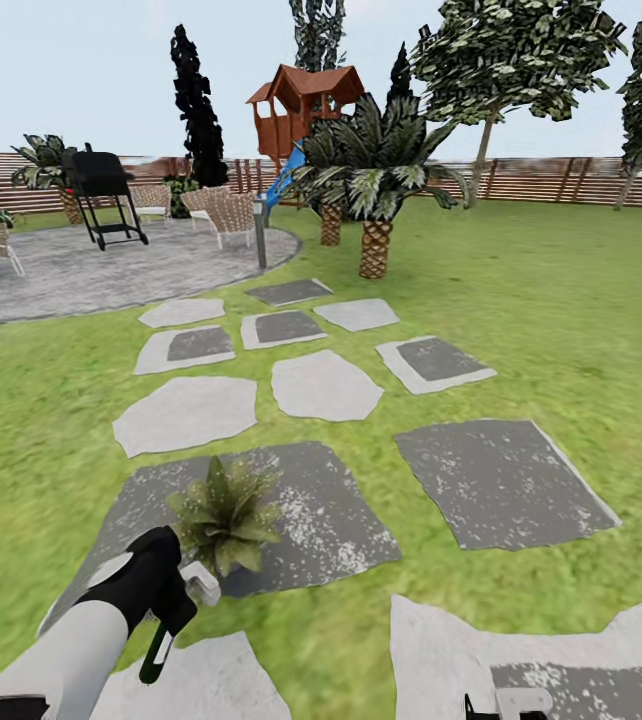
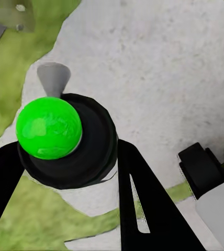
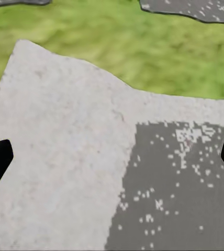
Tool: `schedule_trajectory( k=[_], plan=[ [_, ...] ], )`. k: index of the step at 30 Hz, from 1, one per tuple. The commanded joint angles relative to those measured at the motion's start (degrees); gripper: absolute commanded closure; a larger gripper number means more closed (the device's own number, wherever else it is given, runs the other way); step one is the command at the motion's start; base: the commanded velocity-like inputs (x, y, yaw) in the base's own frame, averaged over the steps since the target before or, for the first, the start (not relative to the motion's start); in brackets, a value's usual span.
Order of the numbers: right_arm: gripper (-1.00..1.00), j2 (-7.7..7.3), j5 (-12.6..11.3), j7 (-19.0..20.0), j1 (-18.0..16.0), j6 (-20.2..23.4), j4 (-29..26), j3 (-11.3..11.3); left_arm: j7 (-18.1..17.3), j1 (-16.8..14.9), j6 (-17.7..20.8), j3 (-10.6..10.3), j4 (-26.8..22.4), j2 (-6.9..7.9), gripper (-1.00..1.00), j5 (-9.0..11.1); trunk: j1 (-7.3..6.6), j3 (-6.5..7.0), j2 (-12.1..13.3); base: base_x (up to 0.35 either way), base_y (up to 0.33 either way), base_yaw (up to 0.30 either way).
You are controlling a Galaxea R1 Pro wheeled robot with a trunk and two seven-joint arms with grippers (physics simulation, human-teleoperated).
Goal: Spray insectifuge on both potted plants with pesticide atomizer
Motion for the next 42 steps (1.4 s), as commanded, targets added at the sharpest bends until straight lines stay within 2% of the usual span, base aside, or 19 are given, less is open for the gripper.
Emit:
schedule_trajectory(
  k=[1,7,19,24,33,42],
  plan=[
    [-1.00,0.02,0.6,-0.2,-0.1,-0.2,0.1,-0.3,-0.4,0.0,0.3,0.3,-0.1,-0.03,1.00,-0.4,0.01,-0.05,0.0,0.185,-0.241,0.000],
    [-1.00,0.02,0.6,-0.2,-0.1,-0.2,0.2,-0.3,-0.4,0.0,0.3,0.4,-0.1,0.06,1.00,-0.4,0.01,-0.05,0.0,0.191,-0.161,0.173],
    [-1.00,0.02,0.6,-0.2,-0.1,-0.2,0.2,-0.3,-0.3,0.2,0.3,0.3,0.0,0.22,1.00,-0.4,0.01,-0.05,0.0,0.017,-0.006,0.274],
    [-1.00,0.02,0.6,-0.2,-0.1,-0.2,0.2,-0.3,-0.3,0.2,0.3,0.4,0.0,0.18,1.00,-0.4,0.01,-0.05,0.0,0.224,-0.083,0.163],
    [-1.00,0.02,0.6,-0.2,-0.1,-0.2,0.2,-0.3,-0.3,0.2,0.3,0.4,0.0,0.15,1.00,-0.4,0.01,-0.05,0.0,0.183,-0.204,0.021],
    [-1.00,0.02,0.6,-0.2,-0.1,-0.1,0.3,-0.3,-0.3,0.2,0.3,0.4,0.0,0.15,1.00,-0.4,0.01,-0.05,0.0,-0.016,-0.271,0.260]
  ],
)
